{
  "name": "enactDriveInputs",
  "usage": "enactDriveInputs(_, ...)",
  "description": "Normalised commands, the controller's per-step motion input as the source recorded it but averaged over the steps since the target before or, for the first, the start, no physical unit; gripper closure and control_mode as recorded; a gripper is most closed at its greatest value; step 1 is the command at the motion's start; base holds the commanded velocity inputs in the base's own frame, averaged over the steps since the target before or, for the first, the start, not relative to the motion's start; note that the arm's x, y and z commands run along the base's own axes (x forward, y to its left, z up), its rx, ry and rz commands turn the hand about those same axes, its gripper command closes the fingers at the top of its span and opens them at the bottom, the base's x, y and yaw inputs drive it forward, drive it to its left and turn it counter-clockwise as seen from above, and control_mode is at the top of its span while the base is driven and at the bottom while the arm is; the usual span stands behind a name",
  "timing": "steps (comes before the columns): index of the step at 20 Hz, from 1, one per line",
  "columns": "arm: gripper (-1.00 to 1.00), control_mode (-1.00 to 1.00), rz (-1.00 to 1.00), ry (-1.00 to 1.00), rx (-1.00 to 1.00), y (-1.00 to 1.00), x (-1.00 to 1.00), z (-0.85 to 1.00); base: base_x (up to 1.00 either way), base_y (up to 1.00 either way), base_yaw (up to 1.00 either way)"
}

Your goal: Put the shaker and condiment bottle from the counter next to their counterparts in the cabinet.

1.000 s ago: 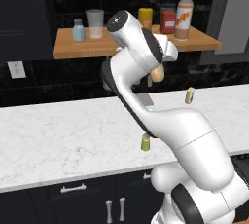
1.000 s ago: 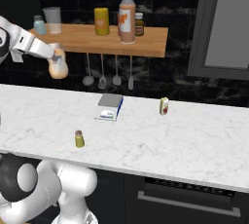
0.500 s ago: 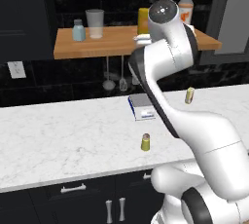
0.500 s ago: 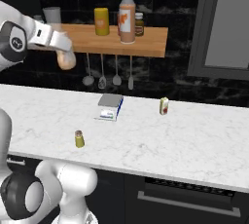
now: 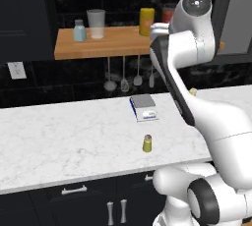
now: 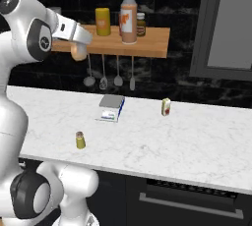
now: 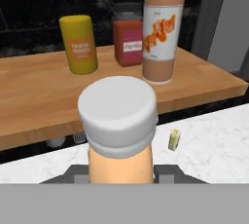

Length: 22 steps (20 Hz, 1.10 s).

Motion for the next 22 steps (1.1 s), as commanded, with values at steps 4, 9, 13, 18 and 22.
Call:
enactDriveInputs(4,1.00,-1.00,0.06,-0.01,0.00,-0.09,0.33,0.30,0.00,0.00,0.00)
enactDriveInputs(9,1.00,-1.00,0.09,-0.13,-0.01,-0.04,0.22,0.00,0.00,0.00,0.00)
enactDriveInputs(13,1.00,-1.00,0.01,-0.09,-0.05,0.00,0.21,0.00,0.00,0.00,0.00)
enactDriveInputs(18,1.00,-1.00,-0.01,-0.06,-0.08,0.00,0.19,-0.01,0.00,0.00,0.00)
enactDriveInputs(22,1.00,-1.00,-0.01,0.00,-0.02,0.00,0.03,-0.01,0.00,0.00,0.00)
